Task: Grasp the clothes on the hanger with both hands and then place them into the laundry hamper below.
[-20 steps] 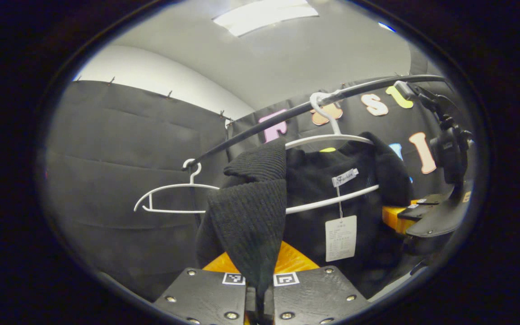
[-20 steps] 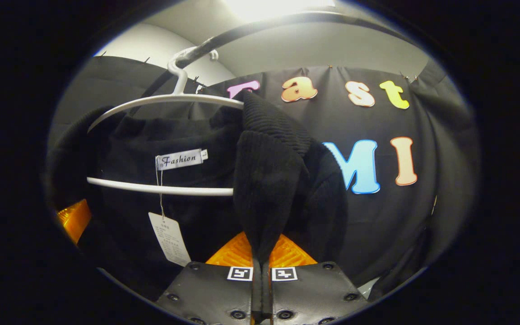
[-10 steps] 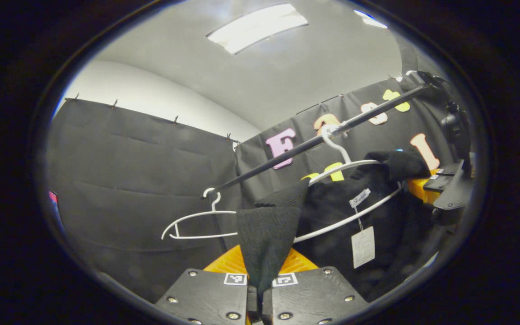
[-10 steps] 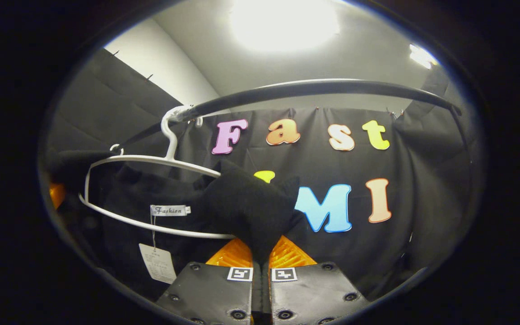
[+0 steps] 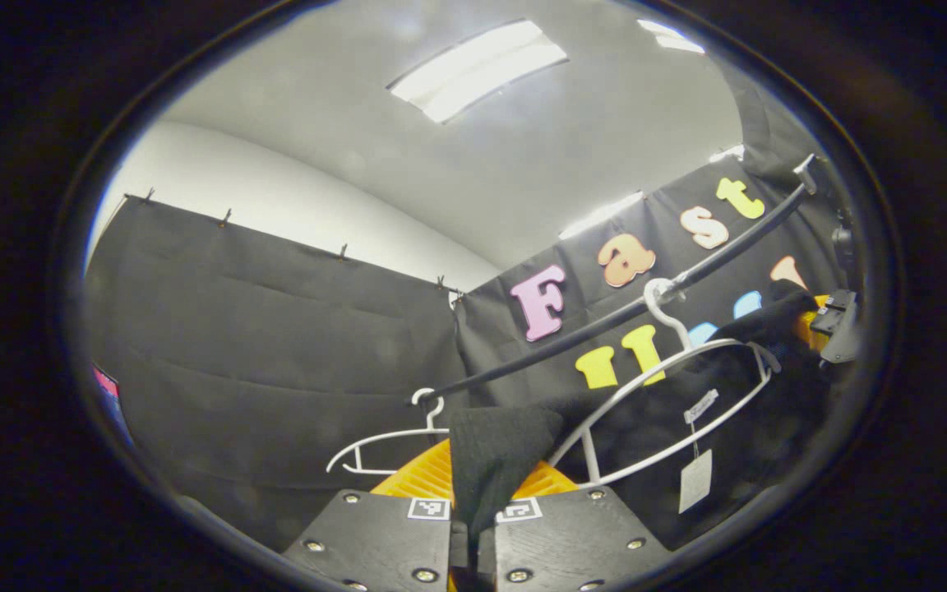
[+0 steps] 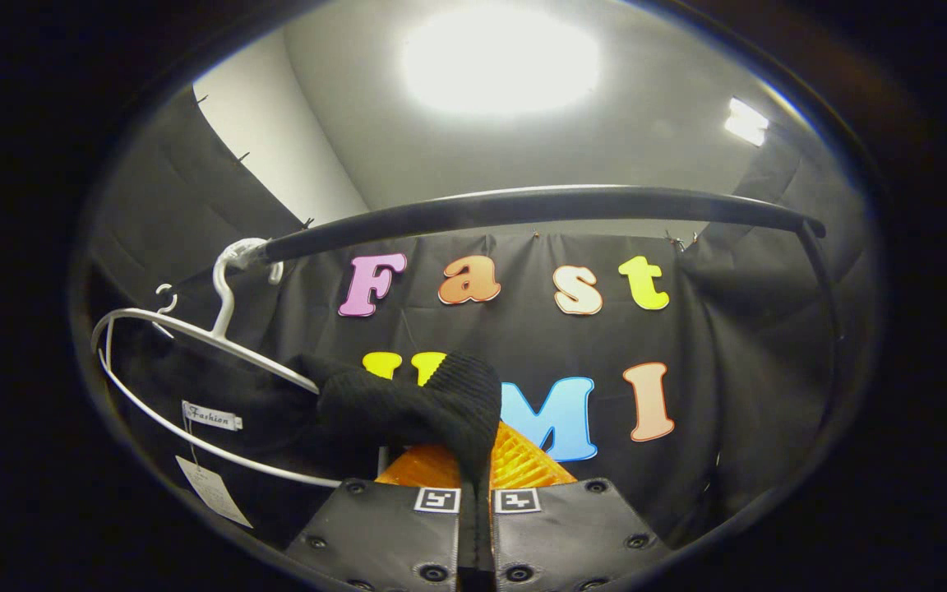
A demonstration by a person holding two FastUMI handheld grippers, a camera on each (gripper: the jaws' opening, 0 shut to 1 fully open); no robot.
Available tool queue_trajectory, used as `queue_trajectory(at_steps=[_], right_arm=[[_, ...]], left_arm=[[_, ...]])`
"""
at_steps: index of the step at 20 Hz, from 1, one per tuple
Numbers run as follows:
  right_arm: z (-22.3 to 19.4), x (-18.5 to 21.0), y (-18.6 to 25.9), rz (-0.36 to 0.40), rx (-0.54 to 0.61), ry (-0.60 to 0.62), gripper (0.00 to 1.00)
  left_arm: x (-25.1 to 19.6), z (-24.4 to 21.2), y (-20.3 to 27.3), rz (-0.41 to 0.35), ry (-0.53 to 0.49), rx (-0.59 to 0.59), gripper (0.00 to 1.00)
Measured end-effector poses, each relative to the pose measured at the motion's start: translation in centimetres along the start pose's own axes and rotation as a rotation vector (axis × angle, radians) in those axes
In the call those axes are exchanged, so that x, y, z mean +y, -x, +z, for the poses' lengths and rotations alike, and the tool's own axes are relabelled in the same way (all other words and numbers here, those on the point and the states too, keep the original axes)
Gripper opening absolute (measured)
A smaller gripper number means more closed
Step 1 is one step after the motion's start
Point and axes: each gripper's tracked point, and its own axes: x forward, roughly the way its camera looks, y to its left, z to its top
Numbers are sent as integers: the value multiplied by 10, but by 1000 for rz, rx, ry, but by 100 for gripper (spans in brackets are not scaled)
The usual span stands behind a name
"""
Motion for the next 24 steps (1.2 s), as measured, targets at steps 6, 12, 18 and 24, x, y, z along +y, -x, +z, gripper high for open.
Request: queue_trajectory(at_steps=[6,12,18,24], right_arm=[[-21,-20,-33,-43,25,-37,1],[-49,-22,-57,-55,79,-102,1],[-101,-17,-76,-31,220,-178,2],[-157,-16,-65,-32,370,-223,2]], left_arm=[[4,2,-32,-2,9,-17,5],[6,-10,-64,-23,10,-22,5],[-8,-50,-84,-92,62,48,5],[-30,-88,-79,-149,69,100,4]])
